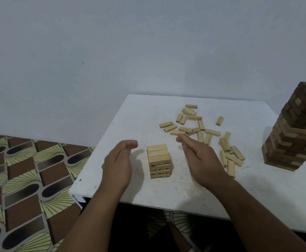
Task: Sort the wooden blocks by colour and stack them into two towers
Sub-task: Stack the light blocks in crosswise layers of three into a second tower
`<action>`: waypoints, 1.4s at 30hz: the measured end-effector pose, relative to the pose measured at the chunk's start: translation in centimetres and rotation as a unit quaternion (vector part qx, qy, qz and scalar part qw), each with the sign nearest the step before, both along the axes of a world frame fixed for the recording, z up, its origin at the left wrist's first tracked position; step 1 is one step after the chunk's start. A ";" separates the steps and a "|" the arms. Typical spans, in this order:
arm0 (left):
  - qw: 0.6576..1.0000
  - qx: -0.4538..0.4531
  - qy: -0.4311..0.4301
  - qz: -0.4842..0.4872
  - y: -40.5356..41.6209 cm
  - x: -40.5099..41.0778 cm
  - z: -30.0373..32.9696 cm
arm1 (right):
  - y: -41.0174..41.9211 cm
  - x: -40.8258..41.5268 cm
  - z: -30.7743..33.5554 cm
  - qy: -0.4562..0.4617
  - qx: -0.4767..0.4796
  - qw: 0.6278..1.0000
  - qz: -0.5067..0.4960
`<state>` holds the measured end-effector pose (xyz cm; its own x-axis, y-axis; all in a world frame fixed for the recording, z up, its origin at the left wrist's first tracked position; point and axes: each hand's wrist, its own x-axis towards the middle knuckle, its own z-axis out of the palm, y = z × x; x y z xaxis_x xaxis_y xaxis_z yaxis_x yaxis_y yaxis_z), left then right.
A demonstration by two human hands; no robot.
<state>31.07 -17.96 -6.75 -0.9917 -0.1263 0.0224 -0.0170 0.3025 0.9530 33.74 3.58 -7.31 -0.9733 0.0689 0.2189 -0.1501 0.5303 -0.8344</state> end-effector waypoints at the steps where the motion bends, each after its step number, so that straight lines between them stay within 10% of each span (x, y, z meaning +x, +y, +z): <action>1: 1.000 -0.003 -0.003 -0.004 0.1 -0.6 0.3 | 0.1 -0.5 0.0 -0.002 0.001 1.000 -0.002; 9: 0.990 -0.118 0.029 -0.073 1.6 -7.5 0.4 | 1.1 -5.5 -0.7 -0.023 0.182 0.983 -0.008; 16: 0.903 -0.337 0.128 -0.232 5.0 -14.4 -1.2 | 0.8 -8.8 -1.0 -0.044 0.360 0.932 -0.013; 26: 0.864 -0.368 0.169 -0.301 8.8 -18.1 -2.2 | 2.3 -8.4 -1.6 -0.040 0.310 0.948 -0.059; 42: 0.924 -0.241 0.179 -0.238 8.9 -4.4 9.7 | 5.3 2.0 2.7 -0.030 0.109 0.984 -0.137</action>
<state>26.69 -9.07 2.99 -0.8505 0.4327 0.2990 0.5172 0.5848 0.6249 35.76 8.85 -4.61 -0.9363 0.2881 0.2008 0.0693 0.7121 -0.6986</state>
